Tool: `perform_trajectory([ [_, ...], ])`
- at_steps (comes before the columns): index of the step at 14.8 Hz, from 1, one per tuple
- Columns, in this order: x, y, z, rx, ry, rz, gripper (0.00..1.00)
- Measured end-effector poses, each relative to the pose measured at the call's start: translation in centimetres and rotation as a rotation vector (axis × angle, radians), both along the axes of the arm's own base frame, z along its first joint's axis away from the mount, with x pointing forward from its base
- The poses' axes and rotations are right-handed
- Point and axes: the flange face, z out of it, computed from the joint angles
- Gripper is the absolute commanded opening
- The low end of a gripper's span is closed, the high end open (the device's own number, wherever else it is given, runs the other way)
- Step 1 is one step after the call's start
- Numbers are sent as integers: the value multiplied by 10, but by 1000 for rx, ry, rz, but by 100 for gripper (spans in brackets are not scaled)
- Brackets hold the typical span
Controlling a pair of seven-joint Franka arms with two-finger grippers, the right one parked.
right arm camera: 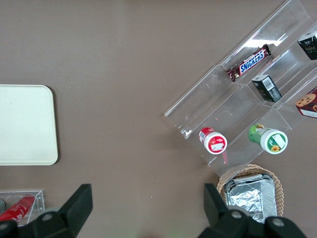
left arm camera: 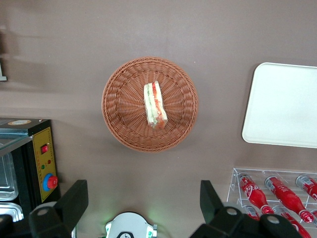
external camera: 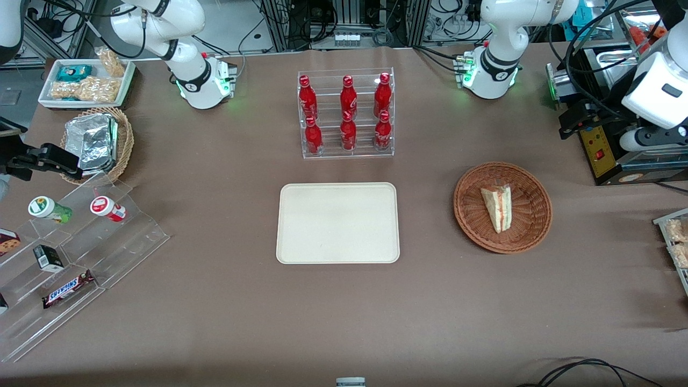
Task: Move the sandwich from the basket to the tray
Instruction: 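Move the left gripper down over the wrapped sandwich in the wicker basket, then close the left gripper on the sandwich's edge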
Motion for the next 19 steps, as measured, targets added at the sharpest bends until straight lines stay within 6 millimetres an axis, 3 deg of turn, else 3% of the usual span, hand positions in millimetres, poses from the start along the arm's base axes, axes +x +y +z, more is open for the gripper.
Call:
perform_trajectory([
  [5, -1, 1, -10, 5, 22, 5, 100],
  [7, 3, 2, -31, 9, 42, 9, 100],
  [9, 12, 2, -74, 11, 55, 10, 100],
  [12, 23, 2, -170, 8, 38, 25, 100],
  [15, 18, 4, -262, -2, 9, 66, 100],
  [17, 16, 4, -302, -5, -10, 165, 100],
  [19, 19, 3, -330, -7, -12, 212, 100],
])
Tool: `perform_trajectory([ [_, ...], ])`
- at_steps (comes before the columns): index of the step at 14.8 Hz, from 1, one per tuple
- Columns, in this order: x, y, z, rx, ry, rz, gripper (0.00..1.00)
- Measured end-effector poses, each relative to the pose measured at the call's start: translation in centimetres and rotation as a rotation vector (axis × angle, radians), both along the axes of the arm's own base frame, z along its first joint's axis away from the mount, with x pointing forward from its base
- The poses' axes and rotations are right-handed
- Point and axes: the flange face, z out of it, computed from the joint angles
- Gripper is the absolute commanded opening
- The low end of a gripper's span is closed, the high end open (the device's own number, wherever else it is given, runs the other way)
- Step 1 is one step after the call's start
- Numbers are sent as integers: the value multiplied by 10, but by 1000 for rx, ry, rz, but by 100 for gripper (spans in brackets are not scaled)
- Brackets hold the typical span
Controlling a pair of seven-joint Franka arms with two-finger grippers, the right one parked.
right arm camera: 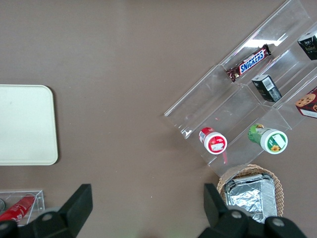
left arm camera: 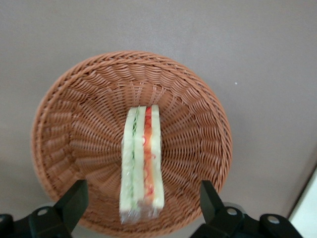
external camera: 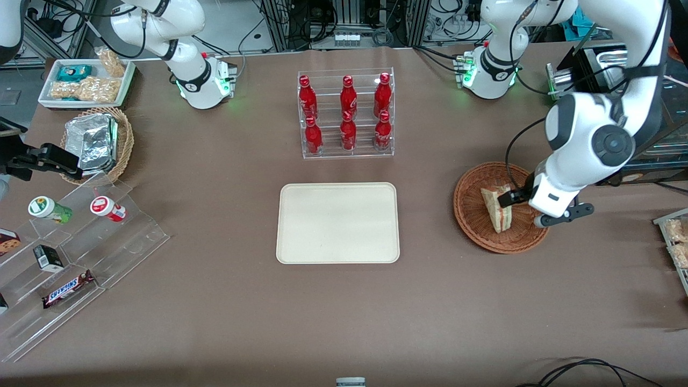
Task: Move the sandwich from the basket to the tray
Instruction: 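Close the left gripper on the sandwich's edge, then lift the sandwich and carry it over the white tray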
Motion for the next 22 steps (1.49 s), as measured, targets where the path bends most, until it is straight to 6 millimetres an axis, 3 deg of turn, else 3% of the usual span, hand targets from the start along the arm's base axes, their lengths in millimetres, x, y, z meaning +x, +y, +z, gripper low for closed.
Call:
perform_trajectory([
  [3, 3, -1, -34, -4, 19, 16, 100],
  [6, -9, 0, -67, -3, 52, 18, 100],
  [9, -22, 1, -82, 2, 87, 17, 100],
  [10, -25, 0, -87, 3, 99, 15, 82],
  [11, -28, 0, -92, 4, 110, 14, 50],
  [12, -30, 0, -96, 4, 119, 12, 26],
  [14, -31, -1, -101, 5, 134, 11, 8],
  [18, -19, -1, -81, 9, 162, 11, 2],
  [20, -5, -4, -55, 10, 167, 4, 2],
  [22, 11, -14, -15, 10, 166, -15, 3],
])
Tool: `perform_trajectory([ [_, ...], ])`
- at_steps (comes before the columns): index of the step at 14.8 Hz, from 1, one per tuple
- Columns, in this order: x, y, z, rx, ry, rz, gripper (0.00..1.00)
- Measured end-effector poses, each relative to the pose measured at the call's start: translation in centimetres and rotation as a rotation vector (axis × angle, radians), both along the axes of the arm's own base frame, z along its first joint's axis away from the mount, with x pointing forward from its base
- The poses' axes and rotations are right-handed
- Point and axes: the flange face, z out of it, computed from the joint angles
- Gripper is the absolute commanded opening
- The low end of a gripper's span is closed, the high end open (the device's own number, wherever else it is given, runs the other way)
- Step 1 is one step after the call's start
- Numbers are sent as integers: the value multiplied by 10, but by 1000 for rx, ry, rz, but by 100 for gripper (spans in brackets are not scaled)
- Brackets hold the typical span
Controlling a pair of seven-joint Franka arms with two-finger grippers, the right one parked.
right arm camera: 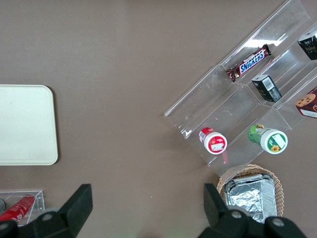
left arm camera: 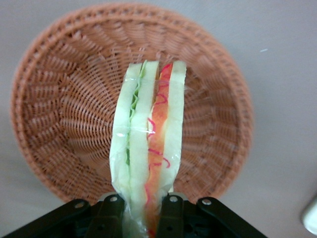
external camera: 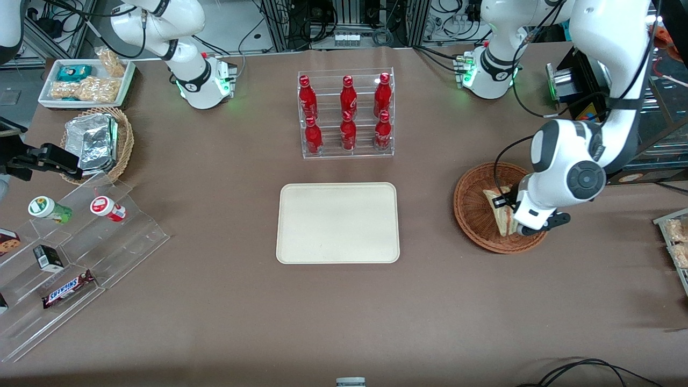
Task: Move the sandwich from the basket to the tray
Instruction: 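Lift the sandwich and carry it over the white tray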
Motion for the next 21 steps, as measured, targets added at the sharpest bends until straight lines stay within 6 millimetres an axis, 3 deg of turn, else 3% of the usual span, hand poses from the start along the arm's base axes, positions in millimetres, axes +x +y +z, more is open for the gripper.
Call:
perform_trajectory([
  [1, 7, -13, 21, -4, -4, -24, 4],
  [3, 12, -66, 53, -19, -33, -111, 4],
  [6, -7, -180, 56, -44, -58, -283, 5],
  [9, -25, -282, 26, -82, -70, -366, 5],
  [12, -33, -365, -28, -104, -91, -336, 5],
  [14, -35, -401, -68, -74, -120, -290, 5],
  [16, -32, -420, -95, -26, -158, -244, 9],
  [17, -29, -425, -101, -21, -168, -232, 26],
  [18, -26, -429, -104, -22, -172, -228, 69],
  [19, -25, -432, -104, -25, -176, -230, 100],
  [21, -27, -440, -100, -28, -189, -239, 100],
])
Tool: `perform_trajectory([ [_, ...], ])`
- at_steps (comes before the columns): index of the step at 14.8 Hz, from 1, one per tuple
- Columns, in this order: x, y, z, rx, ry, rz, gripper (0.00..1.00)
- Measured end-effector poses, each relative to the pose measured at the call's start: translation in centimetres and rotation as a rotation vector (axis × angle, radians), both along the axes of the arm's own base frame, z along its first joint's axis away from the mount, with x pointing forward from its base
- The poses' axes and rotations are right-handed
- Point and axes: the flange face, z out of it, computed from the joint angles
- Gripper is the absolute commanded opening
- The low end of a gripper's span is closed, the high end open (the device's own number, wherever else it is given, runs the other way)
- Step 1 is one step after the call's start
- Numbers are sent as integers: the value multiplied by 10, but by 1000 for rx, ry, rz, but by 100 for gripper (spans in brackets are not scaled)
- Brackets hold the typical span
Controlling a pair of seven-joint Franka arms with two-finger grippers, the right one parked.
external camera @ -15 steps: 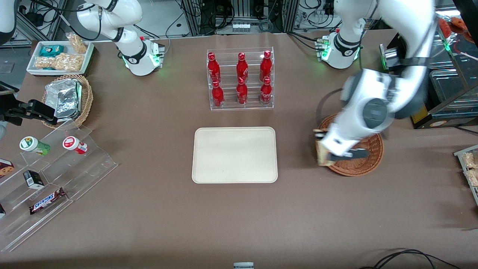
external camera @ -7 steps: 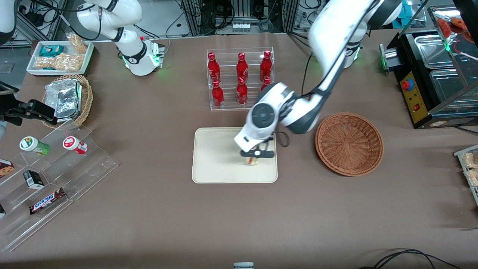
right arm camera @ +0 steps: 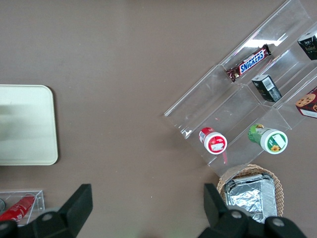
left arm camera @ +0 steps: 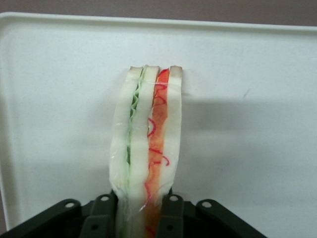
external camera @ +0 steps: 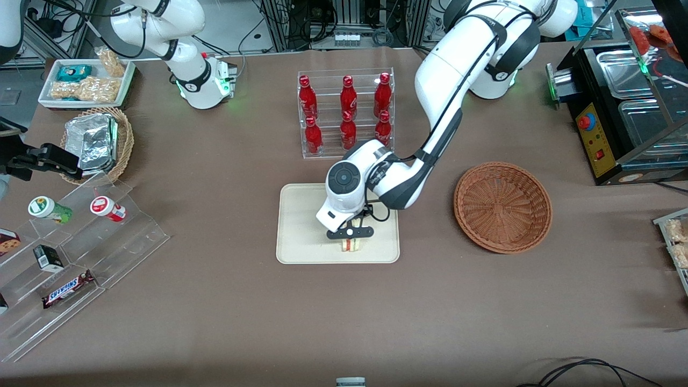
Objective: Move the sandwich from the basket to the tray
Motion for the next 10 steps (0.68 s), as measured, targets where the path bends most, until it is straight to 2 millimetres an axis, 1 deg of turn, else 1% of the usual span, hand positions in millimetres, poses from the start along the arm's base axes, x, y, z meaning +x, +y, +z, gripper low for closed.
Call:
perform_trajectory([
  [2, 0, -6, 8, -8, -16, 3, 100],
  [3, 7, -3, 17, -12, -35, 14, 100],
  [4, 17, 2, 33, -14, -59, 28, 100],
  [5, 27, 11, 57, -5, -75, 45, 100],
  [6, 38, 26, 88, 6, -86, 72, 100],
  [7, 51, 47, 122, 9, -96, 106, 100],
  [8, 63, 72, 156, 10, -100, 146, 100],
  [9, 73, 102, 190, 11, -92, 187, 100],
  [10, 82, 134, 219, 17, -84, 221, 100],
])
